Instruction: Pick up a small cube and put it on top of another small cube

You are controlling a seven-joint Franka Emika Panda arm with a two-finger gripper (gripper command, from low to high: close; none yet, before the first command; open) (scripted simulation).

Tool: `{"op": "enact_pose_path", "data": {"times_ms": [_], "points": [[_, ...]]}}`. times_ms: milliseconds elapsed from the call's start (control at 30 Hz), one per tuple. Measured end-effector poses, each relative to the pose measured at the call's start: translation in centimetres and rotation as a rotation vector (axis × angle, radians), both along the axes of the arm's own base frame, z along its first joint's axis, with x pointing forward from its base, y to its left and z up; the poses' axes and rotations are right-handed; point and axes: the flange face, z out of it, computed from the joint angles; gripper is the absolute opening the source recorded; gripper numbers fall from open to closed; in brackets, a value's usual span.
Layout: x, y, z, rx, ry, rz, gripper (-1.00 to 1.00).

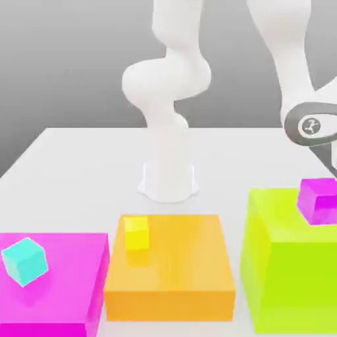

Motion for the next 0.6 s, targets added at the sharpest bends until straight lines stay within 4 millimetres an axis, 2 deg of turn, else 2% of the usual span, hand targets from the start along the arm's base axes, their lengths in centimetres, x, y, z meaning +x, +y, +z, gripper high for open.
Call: {"op": "enact_pose_path", "data": {"times_ms": [133,467,533,600], "points": [[-2.0,-0.9,-0.8,-0.014,0.066,-0.172,0.00],[-3.6,-3.9,0.2,-0.049,0.159,-0.681,0.00],[-3.7,-4.1,-0.6,-0.052,0.167,-0.734,0.00],[-3.7,-4.1,-2.3,-0.052,0.170,-0.748,0.00]]}}
